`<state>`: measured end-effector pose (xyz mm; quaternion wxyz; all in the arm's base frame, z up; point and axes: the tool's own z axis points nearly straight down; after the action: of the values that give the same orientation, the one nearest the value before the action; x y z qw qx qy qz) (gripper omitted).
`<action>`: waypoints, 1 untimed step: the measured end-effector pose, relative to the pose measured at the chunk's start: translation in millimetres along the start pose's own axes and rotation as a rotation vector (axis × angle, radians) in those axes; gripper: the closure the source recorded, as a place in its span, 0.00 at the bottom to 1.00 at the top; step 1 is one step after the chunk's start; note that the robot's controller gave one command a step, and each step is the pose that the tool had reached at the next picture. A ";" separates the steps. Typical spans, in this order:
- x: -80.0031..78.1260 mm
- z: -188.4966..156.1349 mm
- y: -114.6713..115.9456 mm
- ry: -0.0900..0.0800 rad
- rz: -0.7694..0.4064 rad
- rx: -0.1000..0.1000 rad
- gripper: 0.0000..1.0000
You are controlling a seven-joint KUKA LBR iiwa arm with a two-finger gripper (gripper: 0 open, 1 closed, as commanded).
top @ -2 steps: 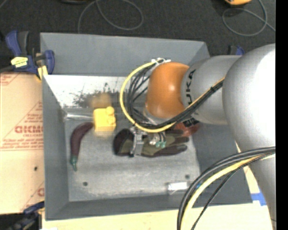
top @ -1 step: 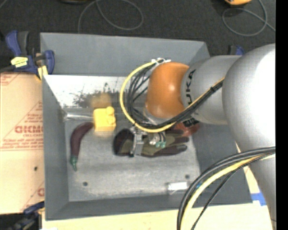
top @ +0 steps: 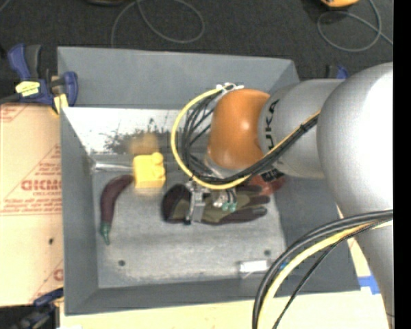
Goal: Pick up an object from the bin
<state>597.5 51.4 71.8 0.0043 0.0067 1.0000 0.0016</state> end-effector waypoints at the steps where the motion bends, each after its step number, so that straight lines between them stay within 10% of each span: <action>1: 0.0 0.0 0.0 0.000 0.001 0.000 1.00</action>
Offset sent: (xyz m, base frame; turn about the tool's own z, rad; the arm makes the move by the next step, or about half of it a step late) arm 0.0000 0.0000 0.0000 0.0000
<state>597.5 51.4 71.8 0.0042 0.0071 1.0000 0.0017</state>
